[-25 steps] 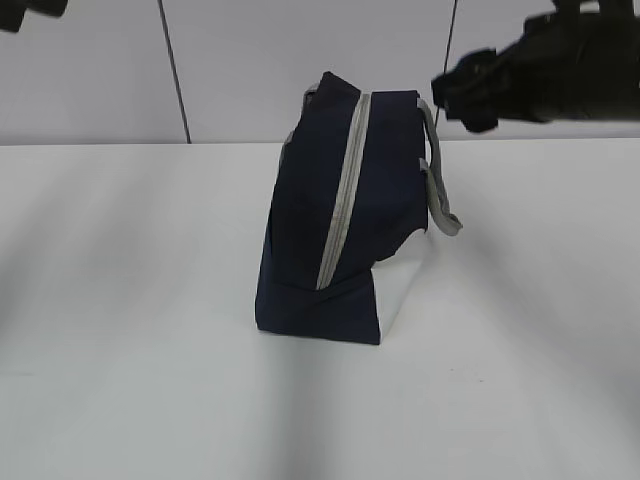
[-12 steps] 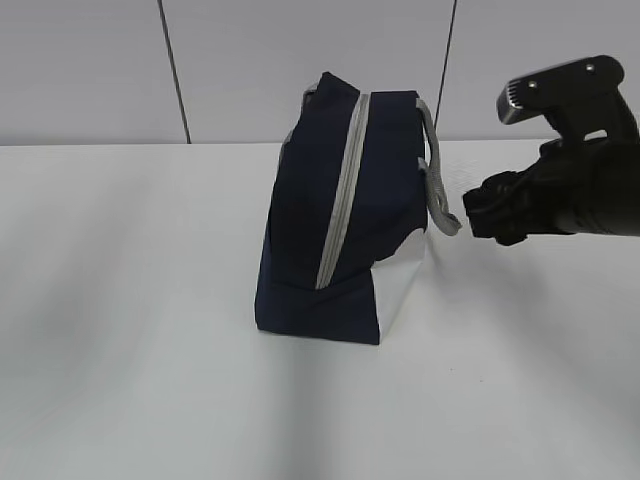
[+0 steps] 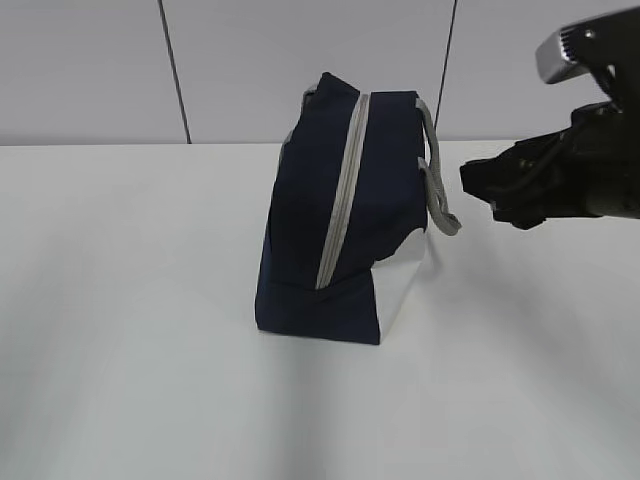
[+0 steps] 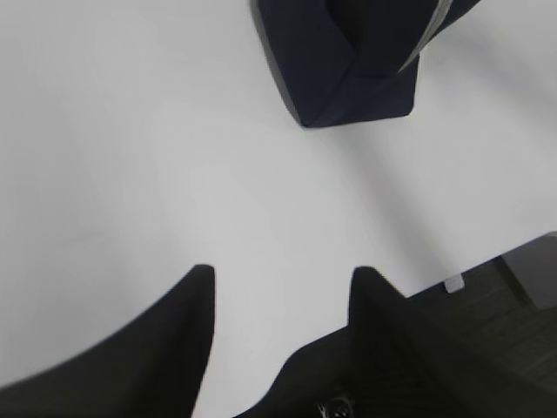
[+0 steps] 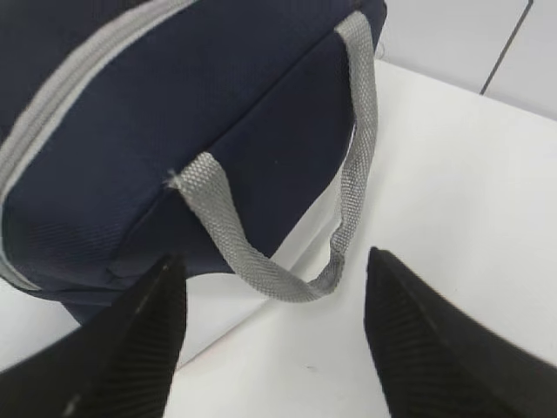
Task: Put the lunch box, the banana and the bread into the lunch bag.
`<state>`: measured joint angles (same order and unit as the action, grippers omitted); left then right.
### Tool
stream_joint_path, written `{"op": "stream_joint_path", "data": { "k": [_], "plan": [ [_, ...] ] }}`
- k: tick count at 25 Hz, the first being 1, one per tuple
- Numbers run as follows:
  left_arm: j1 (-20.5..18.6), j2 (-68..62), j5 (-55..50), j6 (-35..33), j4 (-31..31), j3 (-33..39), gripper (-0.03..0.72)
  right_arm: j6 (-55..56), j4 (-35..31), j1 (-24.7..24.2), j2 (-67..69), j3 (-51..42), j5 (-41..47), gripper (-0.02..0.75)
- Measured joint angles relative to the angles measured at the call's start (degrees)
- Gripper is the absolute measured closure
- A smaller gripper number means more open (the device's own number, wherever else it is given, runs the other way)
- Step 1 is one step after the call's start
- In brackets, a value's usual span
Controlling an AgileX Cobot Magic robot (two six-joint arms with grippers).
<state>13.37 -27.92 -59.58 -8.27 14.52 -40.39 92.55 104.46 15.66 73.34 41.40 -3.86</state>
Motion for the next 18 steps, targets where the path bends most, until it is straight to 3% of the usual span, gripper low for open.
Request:
{"op": "stream_joint_path", "data": {
  "k": [9,14,18],
  "plan": [
    [0.0,15.93,-0.72,3.98,-7.48,5.27,0.338,3.92,0.45,0.0,-13.6,-6.39,-4.32,0.262],
    [0.0,18.19,-3.85,11.3,-15.39,5.39,0.344,5.21,0.55,0.0,-21.2,-10.09,-5.67,0.262],
    [0.0,18.25,-5.08,13.21,-16.41,5.93,0.347,6.45,0.65,0.0,-26.25,-12.67,-6.65,0.262]
  ]
}}
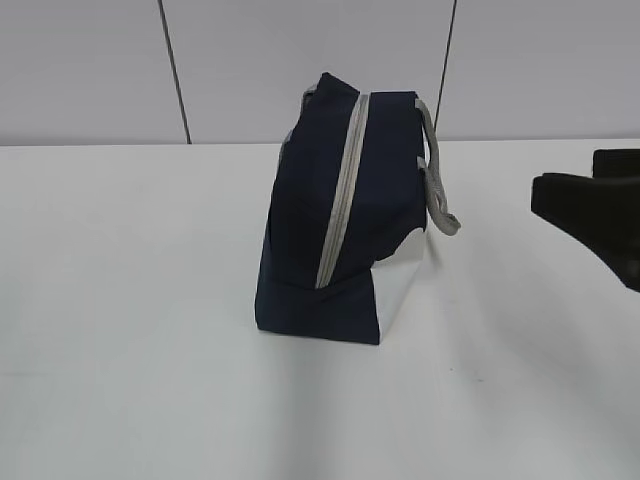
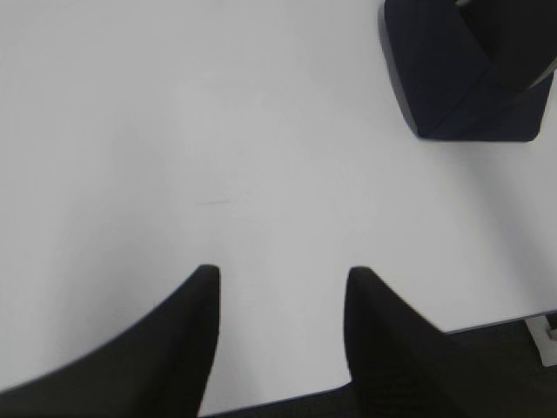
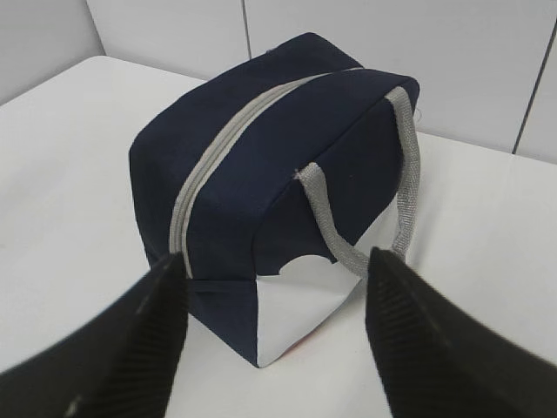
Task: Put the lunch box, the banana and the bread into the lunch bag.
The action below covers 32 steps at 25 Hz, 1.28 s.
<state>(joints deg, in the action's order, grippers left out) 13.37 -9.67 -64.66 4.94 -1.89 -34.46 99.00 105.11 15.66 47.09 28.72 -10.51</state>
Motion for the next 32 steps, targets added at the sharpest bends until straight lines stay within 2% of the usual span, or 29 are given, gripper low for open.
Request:
{"op": "stream_joint_path", "data": {
  "k": [5,21,32],
  "plan": [
    [0.0,0.06,0.5,0.24,-0.37,4.29,0.349,0.73,0.22,0.0,-4.7,-0.97,-2.38,0.262],
    [0.0,0.06,1.28,0.3,-0.25,4.49,0.367,2.19,0.34,0.05,-10.45,-0.97,-2.31,0.262],
    [0.0,0.06,1.28,0.3,-0.19,4.49,0.391,0.98,0.24,0.05,-10.55,-0.97,6.56,0.263]
  ]
}}
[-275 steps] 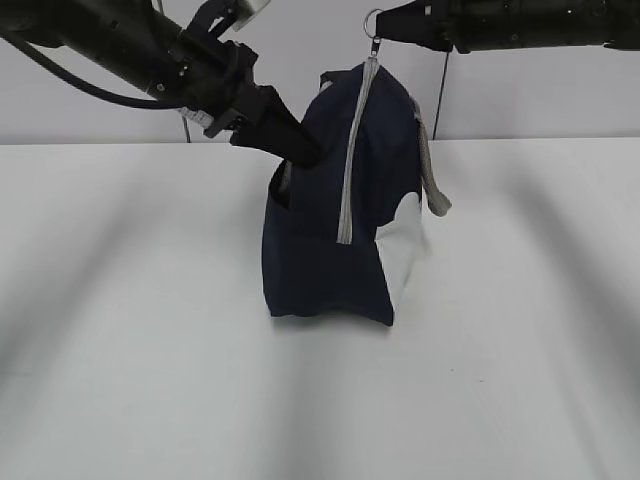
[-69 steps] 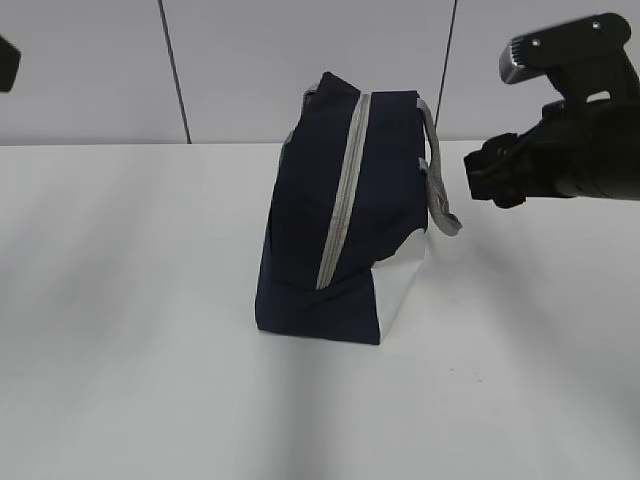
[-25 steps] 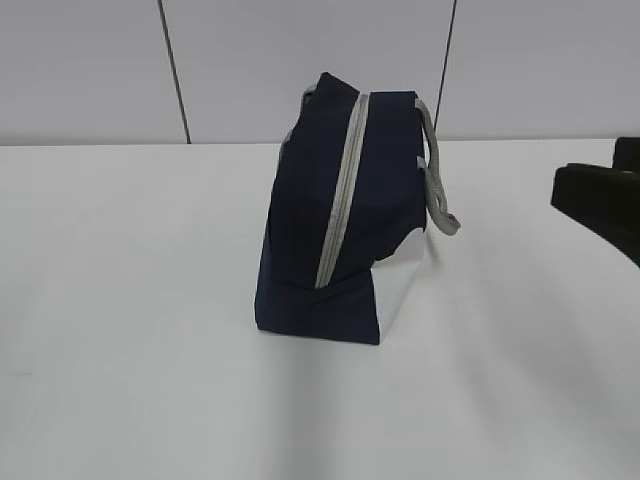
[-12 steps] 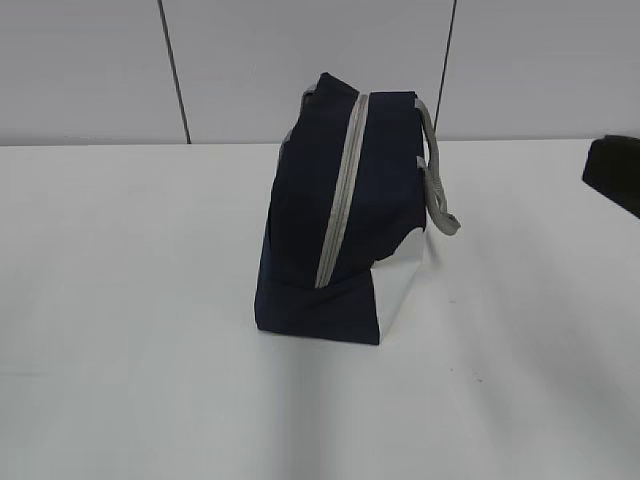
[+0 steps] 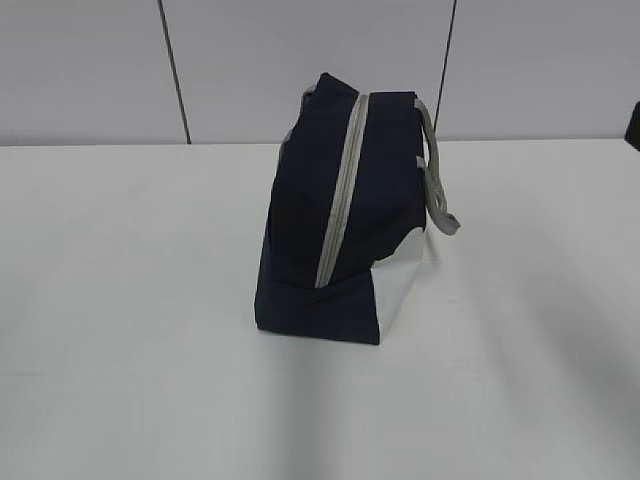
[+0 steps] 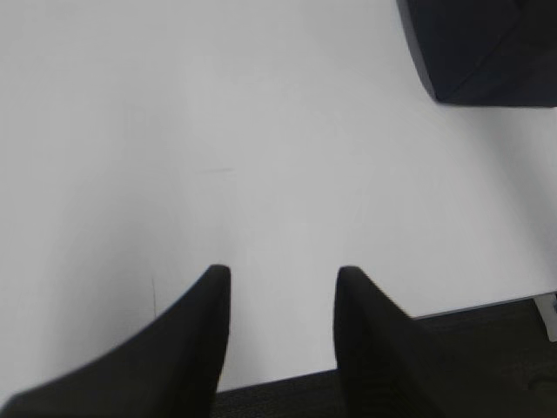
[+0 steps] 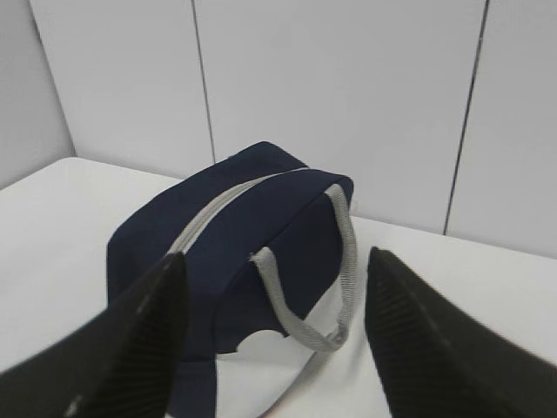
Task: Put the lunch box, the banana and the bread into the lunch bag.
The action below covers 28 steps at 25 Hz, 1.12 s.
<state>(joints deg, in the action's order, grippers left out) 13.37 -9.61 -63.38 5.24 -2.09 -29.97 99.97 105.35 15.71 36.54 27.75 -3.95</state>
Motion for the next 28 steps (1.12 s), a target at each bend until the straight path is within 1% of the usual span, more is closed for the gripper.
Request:
{"op": "stream_joint_path", "data": {
  "k": [2,3,4,5,7,9,10,11,13,14,16,17,18,20,21,28],
  "plan": [
    [0.0,0.0,0.0,0.0,0.0,0.0,0.391,-5.28,-2.37,0.0,0.0,0.0,2.56,0.263],
    [0.0,0.0,0.0,0.0,0.0,0.0,0.391,-8.39,-4.26,0.0,0.0,0.0,3.95,0.263],
    [0.0,0.0,0.0,0.0,0.0,0.0,0.391,-11.75,-7.5,0.0,0.0,0.0,4.48,0.263],
    [0.0,0.0,0.0,0.0,0.0,0.0,0.391,-15.35,-11.2,0.0,0.0,0.0,4.91,0.263],
    [0.0,0.0,0.0,0.0,0.0,0.0,0.391,-27.83,-23.52,0.0,0.0,0.0,5.78,0.263],
    [0.0,0.0,0.0,0.0,0.0,0.0,0.391,-43.06,-39.86,0.0,0.0,0.0,7.86,0.263],
    [0.0,0.0,0.0,0.0,0.0,0.0,0.391,-50.09,-46.92,0.0,0.0,0.0,9.21,0.263],
    [0.0,0.0,0.0,0.0,0.0,0.0,0.391,-59.67,-55.35,0.0,0.0,0.0,11.36,0.263],
    [0.0,0.0,0.0,0.0,0.0,0.0,0.391,-74.53,-72.43,0.0,0.0,0.6,15.45,0.263],
    [0.0,0.0,0.0,0.0,0.0,0.0,0.391,-86.48,-82.4,0.0,0.0,1.39,17.79,0.263],
    [0.0,0.0,0.0,0.0,0.0,0.0,0.391,-105.27,-100.97,0.0,0.0,2.69,21.37,0.263],
    [0.0,0.0,0.0,0.0,0.0,0.0,0.391,-113.74,-107.23,0.0,0.0,3.12,22.62,0.263],
    [0.0,0.0,0.0,0.0,0.0,0.0,0.391,-119.68,-112.78,0.0,0.0,3.37,23.38,0.263],
    [0.0,0.0,0.0,0.0,0.0,0.0,0.391,-125.11,-118.61,0.0,0.0,3.49,23.75,0.263],
    [0.0,0.0,0.0,0.0,0.0,0.0,0.391,-126.25,-119.76,0.0,0.0,3.49,23.76,0.263],
    [0.0,0.0,0.0,0.0,0.0,0.0,0.405,-128.01,-122.03,-0.55,-1.27,3.49,25.89,0.263]
  ]
}}
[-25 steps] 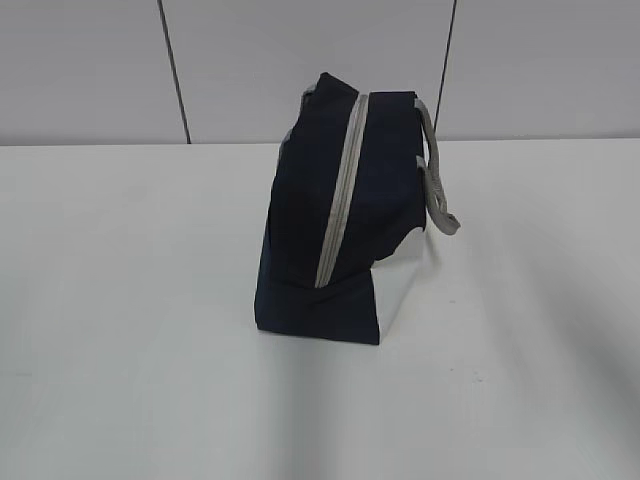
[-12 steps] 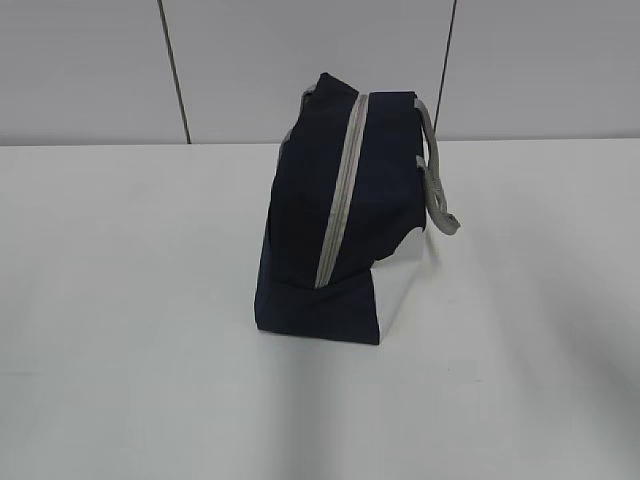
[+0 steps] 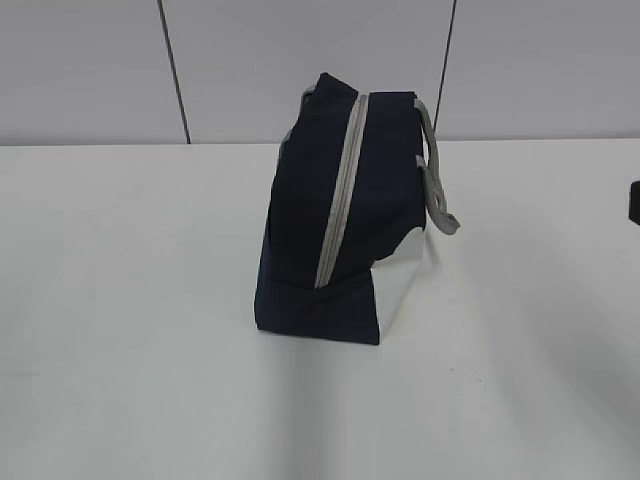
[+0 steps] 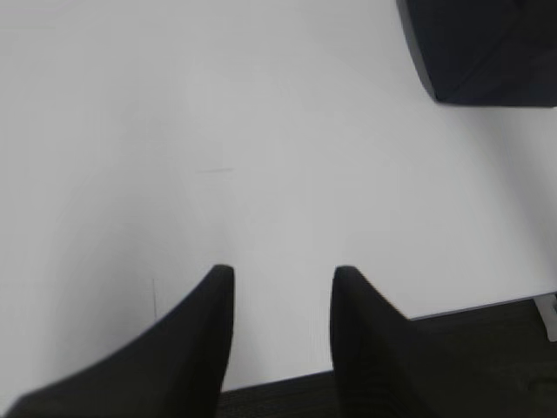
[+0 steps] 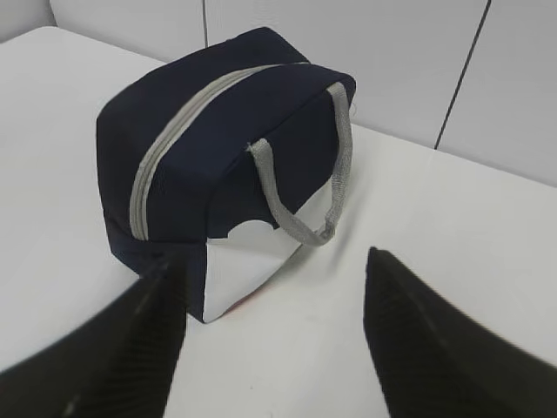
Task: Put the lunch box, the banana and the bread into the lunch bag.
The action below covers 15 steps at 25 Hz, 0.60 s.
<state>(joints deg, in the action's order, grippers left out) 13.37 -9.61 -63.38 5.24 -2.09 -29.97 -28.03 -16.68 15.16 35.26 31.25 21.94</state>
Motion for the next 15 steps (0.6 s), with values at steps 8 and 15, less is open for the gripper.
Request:
{"op": "stream_joint_path", "data": {
  "k": [8,15],
  "plan": [
    [0.0,0.0,0.0,0.0,0.0,0.0,0.435,1.54,-2.17,-9.92,-10.88,0.0,14.08,0.264],
    [0.0,0.0,0.0,0.0,0.02,0.0,0.446,10.89,2.22,-15.34,-23.15,0.0,37.87,0.264]
  ]
}}
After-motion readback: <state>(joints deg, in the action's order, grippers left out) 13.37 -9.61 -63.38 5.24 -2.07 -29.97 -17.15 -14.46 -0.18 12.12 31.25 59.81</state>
